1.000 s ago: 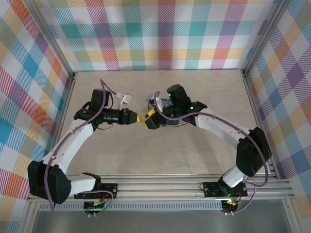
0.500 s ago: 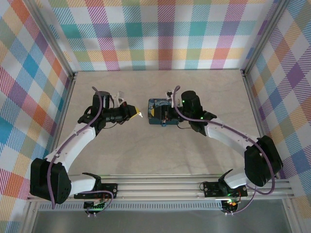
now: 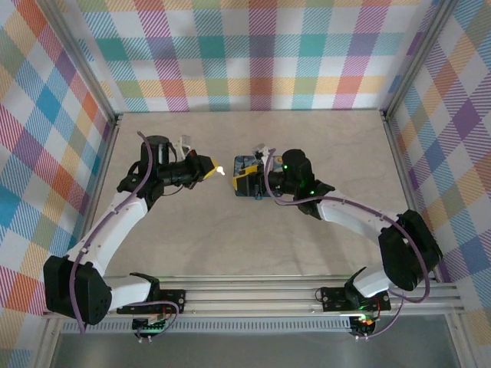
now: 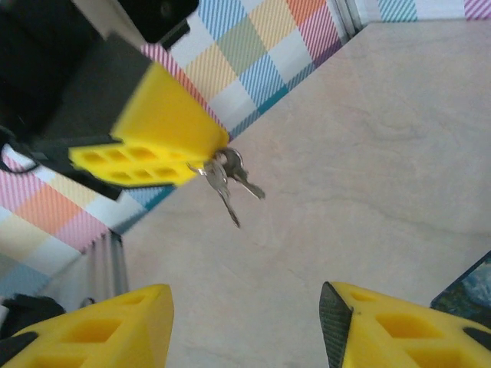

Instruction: Unlock the padlock with the key

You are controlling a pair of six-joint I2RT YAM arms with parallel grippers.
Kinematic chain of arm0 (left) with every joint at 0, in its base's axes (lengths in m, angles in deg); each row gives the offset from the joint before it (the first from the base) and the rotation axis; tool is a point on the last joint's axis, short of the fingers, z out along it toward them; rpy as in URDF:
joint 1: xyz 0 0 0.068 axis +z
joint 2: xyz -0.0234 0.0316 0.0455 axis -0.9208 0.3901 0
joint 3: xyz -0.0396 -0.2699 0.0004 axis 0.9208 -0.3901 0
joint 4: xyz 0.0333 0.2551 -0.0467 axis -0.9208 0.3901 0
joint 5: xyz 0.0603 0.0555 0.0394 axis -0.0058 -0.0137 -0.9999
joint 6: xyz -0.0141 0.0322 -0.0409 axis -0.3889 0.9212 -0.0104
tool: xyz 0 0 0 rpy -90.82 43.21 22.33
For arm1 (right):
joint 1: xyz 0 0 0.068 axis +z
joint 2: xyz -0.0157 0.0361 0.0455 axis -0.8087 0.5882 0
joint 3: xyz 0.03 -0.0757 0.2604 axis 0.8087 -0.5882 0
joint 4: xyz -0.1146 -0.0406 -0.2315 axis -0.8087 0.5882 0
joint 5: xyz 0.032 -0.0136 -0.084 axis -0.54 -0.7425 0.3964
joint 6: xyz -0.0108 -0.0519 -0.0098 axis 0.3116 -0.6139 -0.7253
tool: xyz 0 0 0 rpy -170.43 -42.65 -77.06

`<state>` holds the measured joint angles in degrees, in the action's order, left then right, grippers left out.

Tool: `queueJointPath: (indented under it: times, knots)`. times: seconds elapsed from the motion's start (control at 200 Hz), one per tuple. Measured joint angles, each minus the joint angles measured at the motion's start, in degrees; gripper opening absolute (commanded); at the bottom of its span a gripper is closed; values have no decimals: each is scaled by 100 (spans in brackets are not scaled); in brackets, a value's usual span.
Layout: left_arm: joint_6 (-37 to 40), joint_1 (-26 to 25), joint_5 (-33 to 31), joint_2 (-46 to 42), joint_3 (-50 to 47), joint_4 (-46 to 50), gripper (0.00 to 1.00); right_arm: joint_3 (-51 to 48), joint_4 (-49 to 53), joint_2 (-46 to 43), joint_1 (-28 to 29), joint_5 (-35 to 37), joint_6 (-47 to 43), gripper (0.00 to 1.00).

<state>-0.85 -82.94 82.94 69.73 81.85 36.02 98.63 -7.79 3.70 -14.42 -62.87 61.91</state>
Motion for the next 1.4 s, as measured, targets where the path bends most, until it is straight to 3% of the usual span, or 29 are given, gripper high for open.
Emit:
queueJointPath:
  times: [0.395, 0.805, 1.19, 1.365, 1.405]
  knots:
    - [-15, -7, 7, -70, 81, 455, 0, 55, -466, 623, 472, 260, -2223, 50]
    - [35, -11, 37, -160, 160, 719, 0, 688, -629, 1073, 586, 339, -3193, 44]
    - [280, -11, 87, -186, 243, 1019, 0, 850, -487, 1165, 592, 227, -3552, 16]
    - [435, -11, 72, -186, 278, 1217, 0, 960, 111, 1115, 595, 195, -3622, 5]
    - [498, -11, 66, -186, 321, 1294, 8, 1036, 341, 1084, 603, 166, -3622, 3]
